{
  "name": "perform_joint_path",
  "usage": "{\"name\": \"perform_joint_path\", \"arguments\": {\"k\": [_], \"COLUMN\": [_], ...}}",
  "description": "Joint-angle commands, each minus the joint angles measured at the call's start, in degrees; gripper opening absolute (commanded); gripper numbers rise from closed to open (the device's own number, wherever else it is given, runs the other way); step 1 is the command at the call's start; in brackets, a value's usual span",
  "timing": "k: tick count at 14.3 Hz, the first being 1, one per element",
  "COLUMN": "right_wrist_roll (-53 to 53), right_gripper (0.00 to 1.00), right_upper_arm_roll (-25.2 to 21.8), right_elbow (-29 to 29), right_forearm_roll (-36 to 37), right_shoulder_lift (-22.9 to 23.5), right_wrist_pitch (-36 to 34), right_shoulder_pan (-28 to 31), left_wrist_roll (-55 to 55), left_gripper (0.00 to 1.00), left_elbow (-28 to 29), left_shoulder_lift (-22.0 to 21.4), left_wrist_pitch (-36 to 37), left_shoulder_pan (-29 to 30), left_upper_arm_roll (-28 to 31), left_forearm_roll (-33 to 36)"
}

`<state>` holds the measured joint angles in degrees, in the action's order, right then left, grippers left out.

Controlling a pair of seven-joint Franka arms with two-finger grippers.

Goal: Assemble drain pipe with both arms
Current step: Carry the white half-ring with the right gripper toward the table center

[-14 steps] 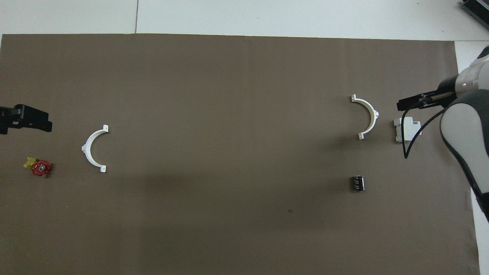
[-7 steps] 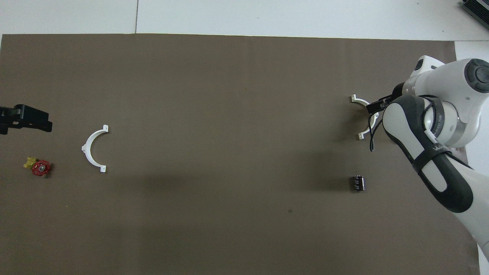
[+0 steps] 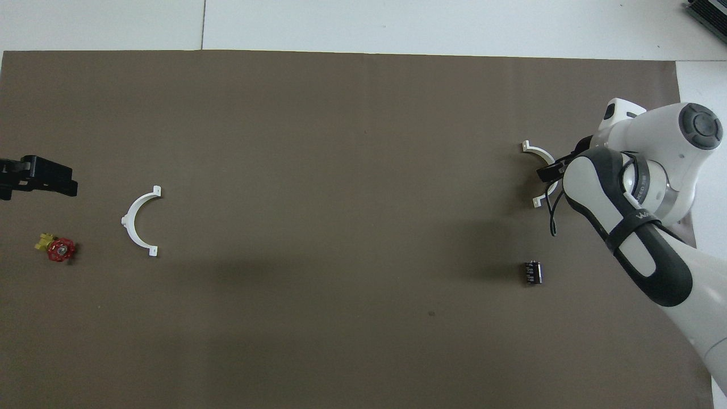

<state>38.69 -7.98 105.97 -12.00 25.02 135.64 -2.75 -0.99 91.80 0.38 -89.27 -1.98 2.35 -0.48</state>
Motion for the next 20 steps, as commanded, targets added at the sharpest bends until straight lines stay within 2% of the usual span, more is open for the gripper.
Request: {"name": "perform_joint_path", "arguments": {"k": [1, 4, 5, 6, 7, 11, 13, 16, 18, 20], "right_wrist_roll": [2.44, 2.36, 2.44, 2.71, 2.19, -0.79, -6.66, -23.15, -35.38, -44.10], "right_gripper": [0.93, 0.67, 0.53, 0.09, 0.00, 0.00, 0.00, 0.00, 0.00, 0.00], "right_upper_arm_roll": [0.25, 0.25, 0.25, 0.16, 0.16, 0.16, -0.02, -0.11, -0.02, 0.16], "right_elbow": [2.75, 3.63, 3.81, 3.72, 3.55, 1.00, -1.45, -6.02, -6.82, -7.00], "right_forearm_roll": [-1.45, -1.36, -1.01, -0.84, -0.83, -0.92, -0.66, 3.36, 7.76, 8.83], "right_shoulder_lift": [-0.42, -0.42, -0.50, -0.50, -0.50, -1.03, -1.73, -2.52, -3.14, -3.49], "right_wrist_pitch": [3.83, 4.11, 3.85, 3.41, 3.23, 1.74, -2.28, -8.36, -10.21, -10.74], "right_shoulder_pan": [0.91, 0.82, 0.91, 0.91, 0.82, 0.30, -1.28, -5.49, -10.05, -14.63], "left_wrist_roll": [0.55, 0.55, 0.55, 0.55, 0.55, 0.55, 0.55, 0.55, 0.55, 0.46], "left_gripper": [1.00, 1.00, 1.00, 1.00, 1.00, 1.00, 1.00, 1.00, 1.00, 1.00], "left_elbow": [1.98, 1.98, 1.98, 1.98, 1.98, 1.98, 1.98, 1.98, 2.24, 2.33], "left_shoulder_lift": [-1.44, -1.53, -1.44, -1.44, -1.44, -1.52, -1.53, -1.53, -1.53, -1.61], "left_wrist_pitch": [-1.43, -1.35, -1.35, -1.35, -1.35, -1.35, -1.35, -1.35, -1.52, -1.61], "left_shoulder_pan": [-0.22, -0.22, -0.22, -0.22, -0.22, -0.39, -0.39, -0.39, -0.39, -0.30], "left_upper_arm_roll": [0.38, 0.38, 0.38, 0.38, 0.38, 0.38, 0.38, 0.38, 0.38, 0.38], "left_forearm_roll": [-0.48, -0.48, -0.48, -0.48, -0.48, -0.48, -0.48, -0.48, -0.48, -0.48]}}
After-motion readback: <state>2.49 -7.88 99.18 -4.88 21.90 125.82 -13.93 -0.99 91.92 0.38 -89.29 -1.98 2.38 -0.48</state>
